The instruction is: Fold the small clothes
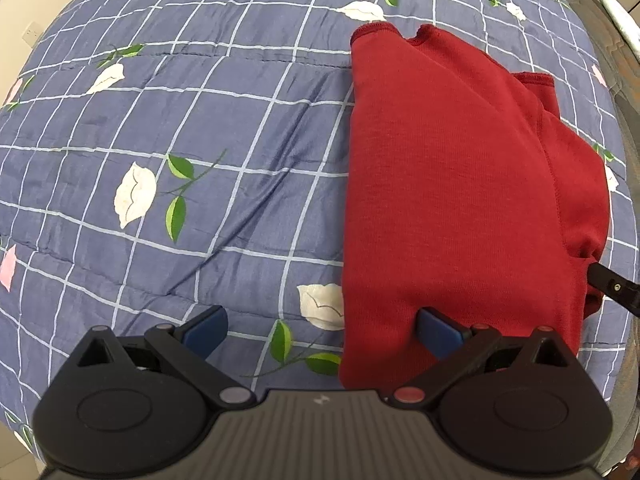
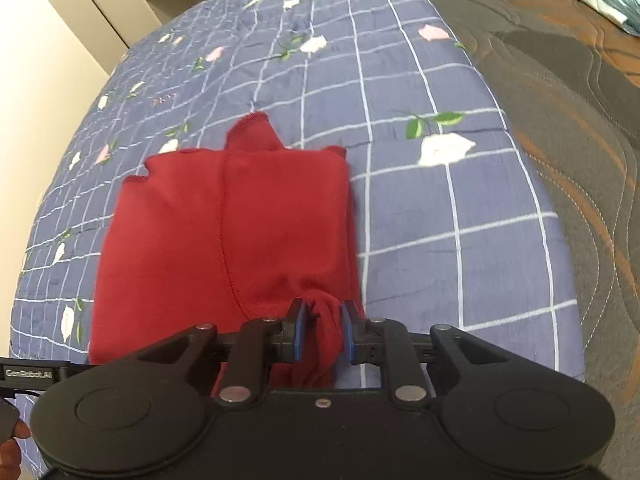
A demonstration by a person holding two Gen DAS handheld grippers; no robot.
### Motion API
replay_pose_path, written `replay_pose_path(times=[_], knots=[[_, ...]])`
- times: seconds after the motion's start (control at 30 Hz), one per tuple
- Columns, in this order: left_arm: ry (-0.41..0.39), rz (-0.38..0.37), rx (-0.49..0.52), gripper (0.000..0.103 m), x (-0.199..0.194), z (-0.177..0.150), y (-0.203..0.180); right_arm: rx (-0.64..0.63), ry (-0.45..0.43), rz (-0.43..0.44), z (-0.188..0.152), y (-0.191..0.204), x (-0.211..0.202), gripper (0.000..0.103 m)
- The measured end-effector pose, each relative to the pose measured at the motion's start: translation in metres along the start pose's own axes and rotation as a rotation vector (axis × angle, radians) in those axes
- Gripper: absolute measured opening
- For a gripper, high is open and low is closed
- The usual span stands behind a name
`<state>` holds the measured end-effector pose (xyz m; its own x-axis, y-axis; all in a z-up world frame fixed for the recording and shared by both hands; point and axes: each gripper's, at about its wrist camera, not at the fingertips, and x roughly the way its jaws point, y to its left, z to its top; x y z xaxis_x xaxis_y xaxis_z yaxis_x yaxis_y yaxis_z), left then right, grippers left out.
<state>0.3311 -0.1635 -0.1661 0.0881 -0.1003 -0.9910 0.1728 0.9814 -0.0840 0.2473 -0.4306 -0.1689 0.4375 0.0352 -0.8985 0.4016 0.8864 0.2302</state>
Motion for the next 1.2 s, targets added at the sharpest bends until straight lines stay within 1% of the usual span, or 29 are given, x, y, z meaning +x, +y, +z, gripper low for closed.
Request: replay_pose_path(times=[0.03, 0.07, 0.13, 0.17, 0.2, 0.23, 0.27, 0.3, 0.33, 0.4, 0.5, 0.6, 0.7, 0.83, 0.93, 1.1, 1.2], knots=[[-0.014, -0.006, -0.002, 0.102, -0.002, 0.0, 0.0, 0.002, 0.003, -0.005, 0.0, 0.0, 0.001, 0.026], [-0.045, -0.018, -0.002, 0.102, -0.007, -0.001, 0.001, 0.005, 0.004, -0.008, 0.0, -0.001, 0.001, 0.03], [-0.096, -0.044, 0.009, 0.102, -0.015, -0.001, 0.0, 0.018, 0.008, -0.017, 0.0, -0.003, 0.002, 0.043], [-0.116, -0.055, 0.016, 0.102, -0.019, 0.0, 0.0, 0.027, 0.01, -0.019, 0.0, -0.005, 0.002, 0.047], [-0.133, -0.065, 0.024, 0.102, -0.022, 0.002, -0.001, 0.039, 0.009, -0.022, 0.001, -0.008, 0.002, 0.057], [-0.146, -0.075, 0.029, 0.102, -0.024, 0.004, -0.002, 0.048, 0.008, -0.021, 0.001, -0.01, 0.002, 0.064], [-0.161, -0.089, 0.035, 0.102, -0.025, 0.007, -0.003, 0.059, 0.007, -0.014, 0.002, -0.012, 0.002, 0.066], [-0.166, -0.099, 0.039, 0.102, -0.025, 0.01, -0.004, 0.067, 0.005, -0.005, 0.003, -0.014, 0.001, 0.071], [-0.165, -0.105, 0.041, 0.102, -0.025, 0.013, -0.005, 0.077, 0.003, 0.01, 0.005, -0.017, 0.001, 0.077], [-0.159, -0.114, 0.042, 0.102, -0.021, 0.021, -0.006, 0.09, -0.005, 0.032, 0.01, -0.021, 0.002, 0.084], [-0.159, -0.115, 0.052, 0.102, -0.014, 0.031, -0.008, 0.094, -0.015, 0.056, 0.024, -0.024, 0.006, 0.088], [-0.147, -0.1, 0.07, 0.102, -0.004, 0.043, -0.011, 0.092, -0.019, 0.083, 0.04, -0.025, 0.014, 0.092], [-0.126, -0.088, 0.084, 0.102, 0.006, 0.051, -0.013, 0.077, -0.009, 0.103, 0.055, -0.022, 0.025, 0.097], [-0.09, -0.099, 0.098, 0.103, 0.019, 0.058, -0.015, 0.038, 0.024, 0.111, 0.066, -0.014, 0.043, 0.102], [-0.067, -0.11, 0.093, 0.103, 0.027, 0.061, -0.015, 0.038, 0.057, 0.128, 0.066, -0.01, 0.054, 0.102], [-0.041, -0.138, 0.068, 0.103, 0.032, 0.065, -0.012, 0.075, 0.114, 0.145, 0.056, -0.01, 0.067, 0.102], [-0.039, -0.14, 0.073, 0.103, 0.032, 0.065, -0.012, 0.09, 0.114, 0.147, 0.048, -0.011, 0.068, 0.102]])
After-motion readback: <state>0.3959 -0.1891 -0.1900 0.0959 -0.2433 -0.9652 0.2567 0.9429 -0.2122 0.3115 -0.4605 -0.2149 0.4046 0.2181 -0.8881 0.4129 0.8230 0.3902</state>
